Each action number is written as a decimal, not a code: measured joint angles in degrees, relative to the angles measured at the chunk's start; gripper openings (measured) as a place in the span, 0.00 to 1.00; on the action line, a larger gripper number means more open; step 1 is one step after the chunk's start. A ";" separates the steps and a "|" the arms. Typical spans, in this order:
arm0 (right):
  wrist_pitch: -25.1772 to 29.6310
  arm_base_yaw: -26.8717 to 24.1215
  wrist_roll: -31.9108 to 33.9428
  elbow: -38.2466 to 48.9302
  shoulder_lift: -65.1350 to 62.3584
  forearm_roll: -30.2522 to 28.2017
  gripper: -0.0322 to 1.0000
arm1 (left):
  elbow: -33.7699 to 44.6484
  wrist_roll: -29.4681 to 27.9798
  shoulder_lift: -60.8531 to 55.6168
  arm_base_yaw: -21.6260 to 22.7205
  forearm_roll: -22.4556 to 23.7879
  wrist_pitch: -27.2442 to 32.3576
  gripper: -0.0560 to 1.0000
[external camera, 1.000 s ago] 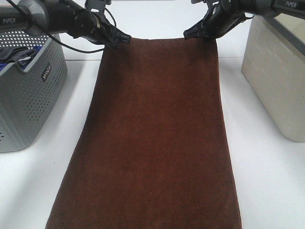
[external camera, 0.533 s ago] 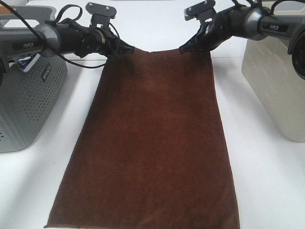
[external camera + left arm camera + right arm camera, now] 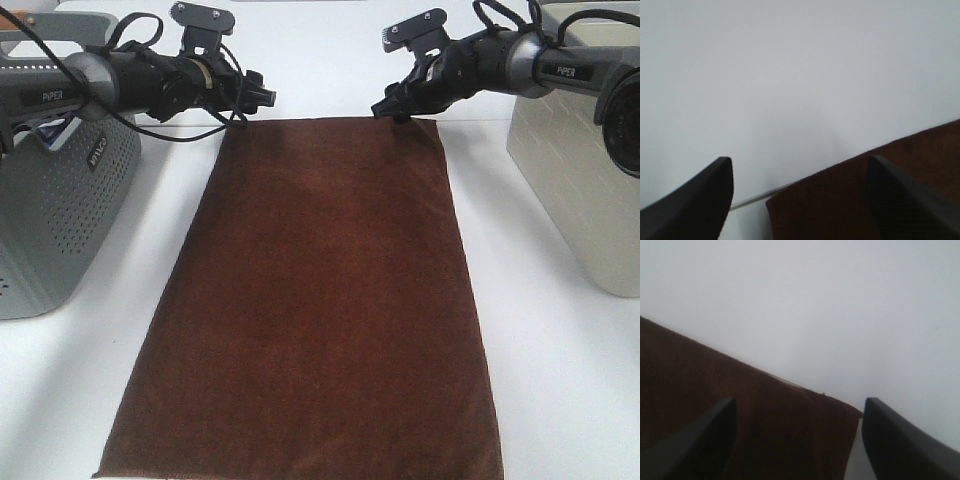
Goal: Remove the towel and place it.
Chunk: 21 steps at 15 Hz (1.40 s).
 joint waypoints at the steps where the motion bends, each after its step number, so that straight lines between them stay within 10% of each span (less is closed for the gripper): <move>1: 1.09 0.00 0.00 0.00 0.00 0.00 0.75 | 0.00 -0.52 0.00 0.06 -0.06 0.00 0.73; 11: 11.86 0.00 0.00 0.00 -16.84 9.57 0.78 | 0.00 -1.20 -14.73 -2.18 -1.32 8.08 0.74; 21: 55.12 0.00 0.00 0.00 -38.16 12.15 0.78 | -0.23 5.16 -41.60 -7.51 -2.46 56.55 0.74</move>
